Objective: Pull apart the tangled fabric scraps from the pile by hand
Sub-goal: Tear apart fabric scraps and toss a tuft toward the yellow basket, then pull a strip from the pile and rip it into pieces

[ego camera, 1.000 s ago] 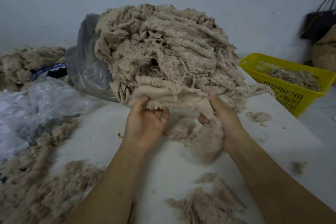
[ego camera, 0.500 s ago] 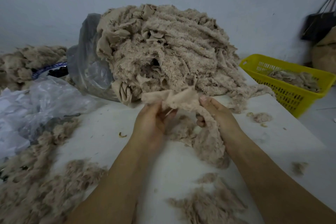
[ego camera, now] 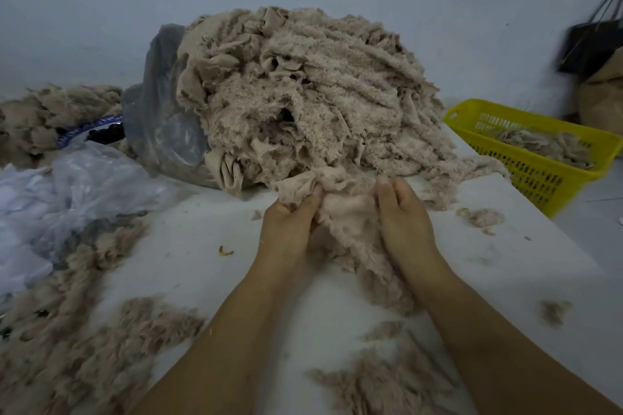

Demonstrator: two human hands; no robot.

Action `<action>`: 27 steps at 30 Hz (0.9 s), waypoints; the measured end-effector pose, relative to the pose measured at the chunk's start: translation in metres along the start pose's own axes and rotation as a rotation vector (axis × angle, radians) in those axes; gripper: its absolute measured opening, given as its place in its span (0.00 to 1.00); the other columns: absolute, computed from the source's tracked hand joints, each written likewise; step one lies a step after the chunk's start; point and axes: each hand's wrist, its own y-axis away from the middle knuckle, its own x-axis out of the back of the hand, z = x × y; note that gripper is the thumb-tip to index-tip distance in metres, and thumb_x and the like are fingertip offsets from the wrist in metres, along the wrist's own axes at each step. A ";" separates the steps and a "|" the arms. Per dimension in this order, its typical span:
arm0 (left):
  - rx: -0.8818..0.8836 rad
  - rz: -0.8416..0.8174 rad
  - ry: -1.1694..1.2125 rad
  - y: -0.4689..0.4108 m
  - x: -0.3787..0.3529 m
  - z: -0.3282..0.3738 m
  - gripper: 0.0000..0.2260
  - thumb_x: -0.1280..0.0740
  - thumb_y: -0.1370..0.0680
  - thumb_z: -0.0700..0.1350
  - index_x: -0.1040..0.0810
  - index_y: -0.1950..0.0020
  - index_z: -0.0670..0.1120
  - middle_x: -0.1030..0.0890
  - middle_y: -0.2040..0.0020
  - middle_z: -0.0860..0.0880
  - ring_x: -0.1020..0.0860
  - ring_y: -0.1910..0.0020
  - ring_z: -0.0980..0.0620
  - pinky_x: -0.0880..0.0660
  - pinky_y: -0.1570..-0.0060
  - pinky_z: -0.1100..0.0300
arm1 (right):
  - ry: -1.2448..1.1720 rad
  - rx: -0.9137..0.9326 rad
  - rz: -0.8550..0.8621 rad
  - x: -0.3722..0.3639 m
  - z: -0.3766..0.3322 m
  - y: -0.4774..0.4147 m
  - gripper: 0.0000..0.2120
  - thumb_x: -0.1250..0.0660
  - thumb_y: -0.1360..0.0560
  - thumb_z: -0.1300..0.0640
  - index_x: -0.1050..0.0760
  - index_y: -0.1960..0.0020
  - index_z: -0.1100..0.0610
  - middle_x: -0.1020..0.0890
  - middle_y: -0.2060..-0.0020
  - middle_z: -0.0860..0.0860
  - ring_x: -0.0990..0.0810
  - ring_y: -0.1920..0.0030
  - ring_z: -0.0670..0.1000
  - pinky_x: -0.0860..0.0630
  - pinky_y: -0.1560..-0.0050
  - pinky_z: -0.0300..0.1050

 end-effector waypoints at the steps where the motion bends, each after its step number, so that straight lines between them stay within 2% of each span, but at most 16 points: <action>1: -0.030 0.002 -0.082 0.001 0.000 0.000 0.11 0.30 0.21 0.45 0.13 0.61 0.56 0.13 0.58 0.53 0.15 0.56 0.55 0.20 0.54 0.60 | -0.037 0.039 0.016 0.002 -0.001 0.001 0.15 0.42 0.18 0.43 0.29 0.56 0.53 0.27 0.64 0.50 0.30 0.66 0.42 0.34 0.69 0.29; 4: -0.102 -0.076 -0.289 0.007 -0.003 -0.004 0.12 0.31 0.21 0.49 0.16 0.60 0.65 0.14 0.58 0.57 0.15 0.57 0.57 0.19 0.57 0.62 | -0.010 0.174 -0.091 -0.004 -0.007 0.005 0.09 0.35 0.24 0.40 0.28 0.47 0.43 0.28 0.50 0.41 0.27 0.53 0.37 0.30 0.55 0.26; 6: -0.140 -0.122 -0.363 0.009 -0.004 -0.006 0.13 0.33 0.21 0.51 0.17 0.60 0.68 0.14 0.60 0.59 0.16 0.59 0.59 0.20 0.61 0.65 | 0.106 0.258 -0.151 -0.011 -0.005 0.005 0.06 0.34 0.21 0.47 0.25 0.47 0.46 0.29 0.48 0.40 0.28 0.48 0.36 0.33 0.49 0.26; 8: -0.155 -0.127 -0.392 0.009 -0.003 -0.008 0.14 0.32 0.20 0.51 0.17 0.63 0.66 0.15 0.63 0.58 0.18 0.63 0.61 0.22 0.63 0.65 | 0.130 0.265 -0.082 -0.010 -0.002 0.001 0.09 0.39 0.18 0.54 0.21 0.50 0.54 0.25 0.52 0.44 0.27 0.50 0.36 0.34 0.51 0.26; 10: -0.137 -0.094 -0.362 0.008 -0.001 -0.008 0.15 0.31 0.21 0.50 0.16 0.66 0.61 0.16 0.66 0.57 0.20 0.67 0.62 0.24 0.65 0.68 | 0.076 0.149 0.034 -0.001 0.001 -0.005 0.13 0.42 0.17 0.54 0.20 0.54 0.51 0.22 0.58 0.47 0.25 0.58 0.39 0.32 0.58 0.29; 12: -0.097 -0.043 -0.281 0.003 0.003 -0.006 0.14 0.32 0.20 0.49 0.15 0.65 0.53 0.16 0.67 0.55 0.19 0.67 0.61 0.24 0.65 0.67 | 0.007 0.005 0.131 0.010 0.005 -0.011 0.15 0.43 0.16 0.52 0.24 0.58 0.47 0.25 0.64 0.45 0.27 0.63 0.44 0.31 0.61 0.38; 14: -0.016 0.019 -0.098 -0.003 0.007 -0.003 0.13 0.32 0.20 0.48 0.15 0.62 0.48 0.15 0.64 0.51 0.17 0.63 0.55 0.22 0.62 0.61 | -0.031 -0.122 0.223 0.018 0.007 -0.016 0.16 0.44 0.16 0.51 0.24 0.59 0.47 0.27 0.66 0.44 0.27 0.63 0.48 0.31 0.59 0.45; 16: 0.077 0.076 0.141 -0.009 0.010 0.000 0.09 0.32 0.20 0.46 0.15 0.57 0.45 0.14 0.58 0.47 0.16 0.58 0.50 0.18 0.57 0.57 | -0.112 -0.205 0.232 0.022 0.005 -0.017 0.17 0.43 0.17 0.50 0.22 0.60 0.51 0.27 0.69 0.45 0.28 0.67 0.47 0.31 0.60 0.47; 18: 0.141 0.105 0.295 -0.012 0.013 0.003 0.09 0.32 0.21 0.46 0.16 0.48 0.42 0.14 0.51 0.44 0.15 0.50 0.47 0.18 0.48 0.51 | -0.189 -0.213 0.073 0.020 -0.001 -0.014 0.20 0.42 0.18 0.44 0.20 0.58 0.54 0.24 0.70 0.45 0.26 0.69 0.44 0.27 0.63 0.41; 20: 0.182 0.101 0.414 -0.012 0.013 0.004 0.13 0.33 0.21 0.47 0.18 0.41 0.41 0.15 0.45 0.43 0.17 0.44 0.46 0.21 0.41 0.46 | -0.148 -0.122 -0.214 0.012 -0.005 -0.007 0.20 0.41 0.25 0.35 0.20 0.53 0.48 0.19 0.64 0.40 0.22 0.63 0.39 0.26 0.60 0.31; 21: 0.197 0.098 0.466 -0.012 0.013 0.005 0.15 0.34 0.20 0.48 0.20 0.38 0.40 0.16 0.43 0.42 0.18 0.42 0.45 0.23 0.39 0.45 | -0.092 -0.066 -0.364 0.008 -0.004 -0.003 0.15 0.39 0.26 0.35 0.22 0.50 0.43 0.19 0.60 0.36 0.22 0.59 0.36 0.27 0.58 0.27; 23: 0.231 0.089 0.547 -0.013 0.015 0.007 0.16 0.37 0.18 0.50 0.21 0.38 0.40 0.16 0.43 0.42 0.17 0.43 0.45 0.24 0.38 0.43 | 0.084 0.012 -0.581 0.002 -0.001 0.003 0.06 0.32 0.25 0.43 0.26 0.49 0.37 0.22 0.54 0.33 0.23 0.55 0.32 0.30 0.57 0.24; 25: 0.259 0.069 0.606 -0.013 0.018 0.009 0.15 0.39 0.17 0.51 0.19 0.42 0.42 0.15 0.46 0.42 0.15 0.48 0.45 0.23 0.44 0.43 | 0.232 0.085 -0.628 0.000 0.002 0.005 0.05 0.32 0.22 0.49 0.26 0.53 0.38 0.21 0.55 0.37 0.23 0.58 0.32 0.30 0.58 0.27; 27: 0.263 0.074 0.644 -0.015 0.023 0.011 0.15 0.38 0.17 0.52 0.19 0.41 0.43 0.15 0.45 0.43 0.17 0.45 0.45 0.24 0.42 0.43 | 0.159 0.064 -0.517 0.003 0.002 0.003 0.08 0.37 0.19 0.52 0.23 0.56 0.45 0.18 0.60 0.44 0.21 0.59 0.39 0.25 0.55 0.36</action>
